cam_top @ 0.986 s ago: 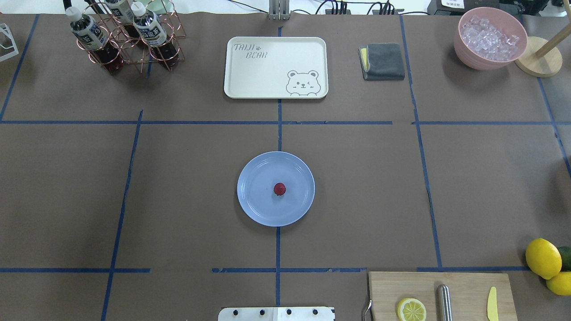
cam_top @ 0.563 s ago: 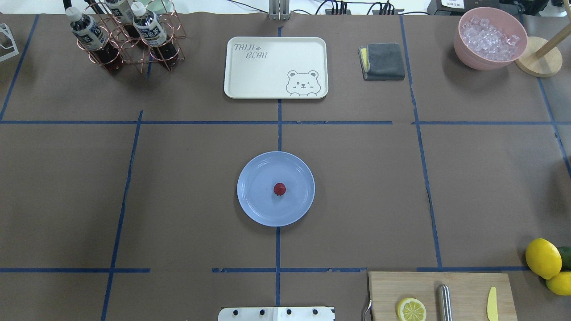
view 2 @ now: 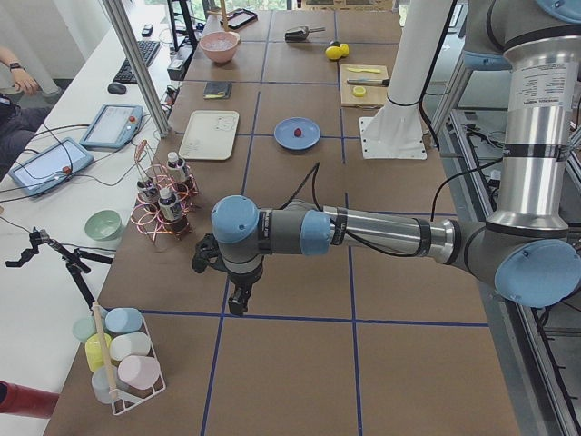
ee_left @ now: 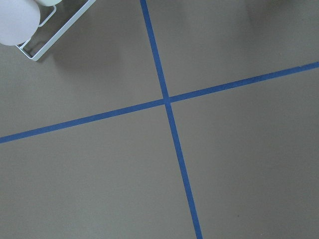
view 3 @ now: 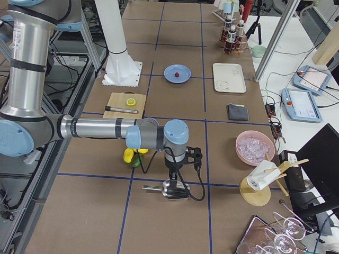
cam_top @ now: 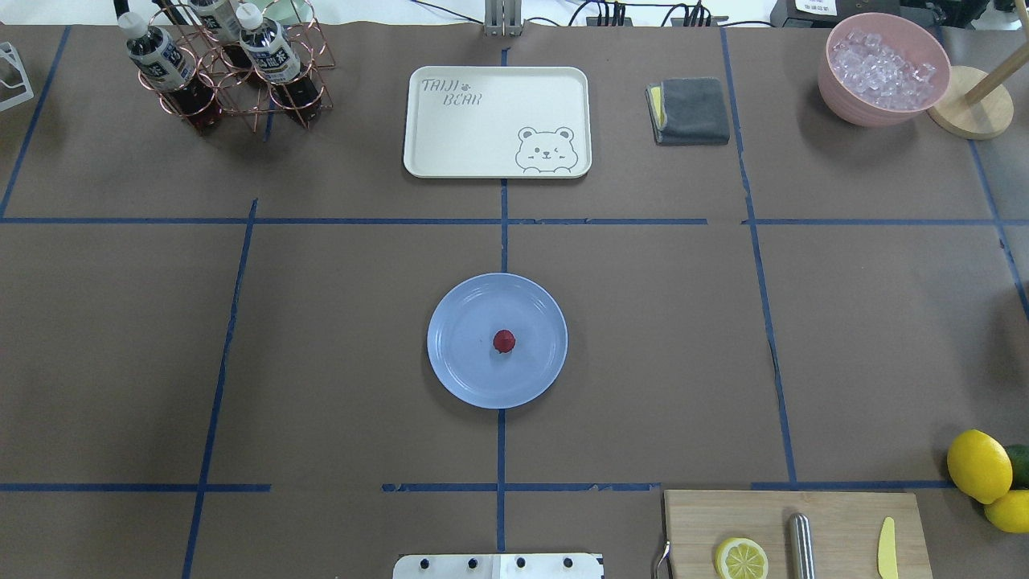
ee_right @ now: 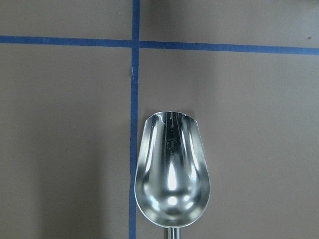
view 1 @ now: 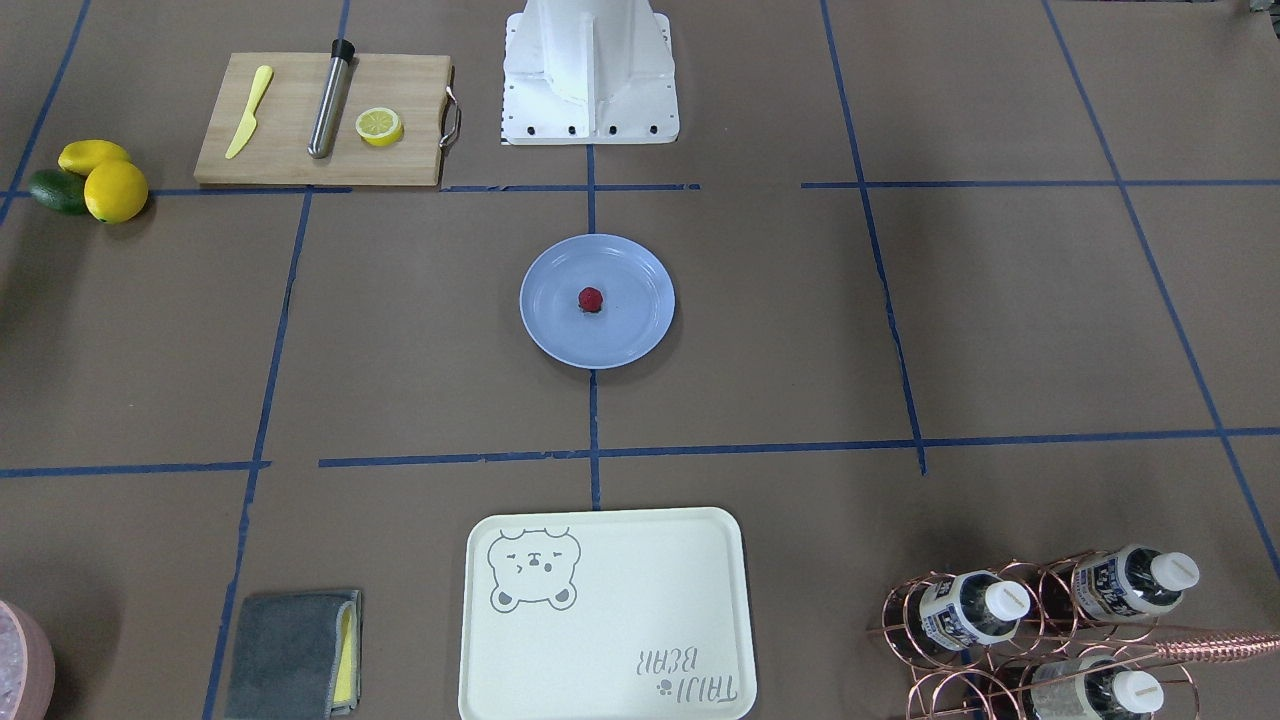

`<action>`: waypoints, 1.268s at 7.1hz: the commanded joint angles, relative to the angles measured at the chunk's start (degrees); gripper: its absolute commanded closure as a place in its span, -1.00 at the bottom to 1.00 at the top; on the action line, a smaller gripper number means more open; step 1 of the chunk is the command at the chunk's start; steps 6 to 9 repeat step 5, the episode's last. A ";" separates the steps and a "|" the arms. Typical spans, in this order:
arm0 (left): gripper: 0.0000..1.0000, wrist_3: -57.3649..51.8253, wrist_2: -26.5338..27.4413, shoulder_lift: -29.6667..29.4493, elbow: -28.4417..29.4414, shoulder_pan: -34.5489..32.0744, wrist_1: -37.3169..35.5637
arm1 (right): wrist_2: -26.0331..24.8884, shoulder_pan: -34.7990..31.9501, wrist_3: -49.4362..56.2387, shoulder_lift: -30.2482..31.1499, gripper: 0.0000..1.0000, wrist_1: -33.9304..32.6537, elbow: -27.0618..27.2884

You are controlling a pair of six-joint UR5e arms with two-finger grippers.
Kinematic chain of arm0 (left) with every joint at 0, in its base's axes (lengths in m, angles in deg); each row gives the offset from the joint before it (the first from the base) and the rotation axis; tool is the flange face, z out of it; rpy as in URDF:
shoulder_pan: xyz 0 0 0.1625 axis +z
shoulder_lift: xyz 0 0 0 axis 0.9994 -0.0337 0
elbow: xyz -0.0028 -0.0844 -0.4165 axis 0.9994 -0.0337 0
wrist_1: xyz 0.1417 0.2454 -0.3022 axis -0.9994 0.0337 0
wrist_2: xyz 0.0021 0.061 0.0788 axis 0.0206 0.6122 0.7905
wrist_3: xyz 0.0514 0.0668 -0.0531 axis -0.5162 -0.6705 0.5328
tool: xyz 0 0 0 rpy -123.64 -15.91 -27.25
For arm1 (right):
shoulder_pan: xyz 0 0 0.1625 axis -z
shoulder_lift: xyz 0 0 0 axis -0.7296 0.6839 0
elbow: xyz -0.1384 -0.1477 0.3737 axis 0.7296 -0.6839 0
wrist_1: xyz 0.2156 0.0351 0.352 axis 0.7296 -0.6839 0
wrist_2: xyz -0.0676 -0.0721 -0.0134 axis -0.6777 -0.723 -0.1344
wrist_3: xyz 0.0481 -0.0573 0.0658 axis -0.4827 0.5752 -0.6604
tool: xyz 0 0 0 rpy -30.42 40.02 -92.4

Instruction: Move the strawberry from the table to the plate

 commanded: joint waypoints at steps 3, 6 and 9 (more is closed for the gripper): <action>-1.00 0.00 -0.09 0.00 0.00 0.00 0.02 | 0.00 0.09 -0.09 0.01 -1.00 0.00 0.13; -1.00 0.00 -1.22 0.00 0.00 0.00 -0.06 | 0.00 0.09 -0.09 -0.08 -1.00 0.00 -0.31; -1.00 0.00 -1.22 0.00 0.00 0.00 -0.06 | 0.00 0.09 -0.09 -0.08 -1.00 0.00 -0.31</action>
